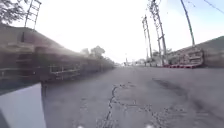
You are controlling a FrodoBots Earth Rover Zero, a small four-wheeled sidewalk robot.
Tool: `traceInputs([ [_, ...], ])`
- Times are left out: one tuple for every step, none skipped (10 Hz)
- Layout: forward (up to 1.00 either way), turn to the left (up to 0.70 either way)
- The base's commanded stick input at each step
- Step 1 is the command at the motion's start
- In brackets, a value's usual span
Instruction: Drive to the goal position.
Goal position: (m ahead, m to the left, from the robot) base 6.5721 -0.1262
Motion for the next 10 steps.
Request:
traceInputs([
  [0.7, 0.0],
  [0.7, 0.0],
  [0.7, 0.0],
  [0.7, 0.0],
  [0.7, 0.0],
  [0.7, 0.0],
  [0.7, 0.0],
  [0.7, 0.0],
  [0.7, 0.0],
  [0.7, 0.0],
])
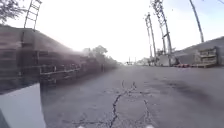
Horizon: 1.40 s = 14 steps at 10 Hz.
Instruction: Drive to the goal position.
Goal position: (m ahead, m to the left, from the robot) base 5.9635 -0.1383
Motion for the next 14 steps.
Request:
traceInputs([
  [0.7, 0.0],
  [0.7, -0.27],
  [0.7, -0.27],
  [0.7, 0.0],
  [0.7, 0.0],
  [0.7, 0.0],
  [0.7, 0.0],
  [0.7, 0.0],
  [0.7, 0.0],
  [0.7, 0.0],
  [0.7, 0.0],
  [0.7, 0.0],
  [0.7, 0.0],
  [0.7, 0.0],
])
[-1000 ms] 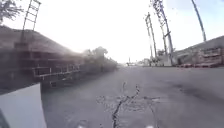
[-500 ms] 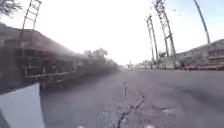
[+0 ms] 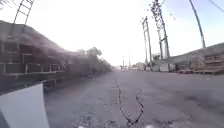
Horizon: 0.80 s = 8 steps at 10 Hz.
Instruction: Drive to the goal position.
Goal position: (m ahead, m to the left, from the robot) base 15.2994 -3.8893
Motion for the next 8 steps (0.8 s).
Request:
traceInputs([
  [0.7, -0.27],
  [0.7, -0.27],
  [0.7, 0.0],
  [0.7, 0.0],
  [0.7, 0.0],
  [0.7, 0.0],
  [0.7, 0.0],
  [0.7, 0.0],
])
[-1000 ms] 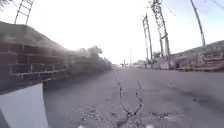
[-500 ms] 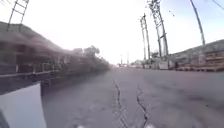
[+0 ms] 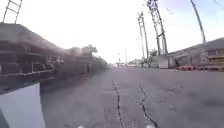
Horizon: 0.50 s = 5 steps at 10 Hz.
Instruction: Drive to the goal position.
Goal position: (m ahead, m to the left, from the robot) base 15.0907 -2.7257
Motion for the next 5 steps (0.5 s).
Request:
traceInputs([
  [0.7, 0.0],
  [0.7, 0.0],
  [0.7, 0.0],
  [0.7, 0.0],
  [0.7, 0.0],
])
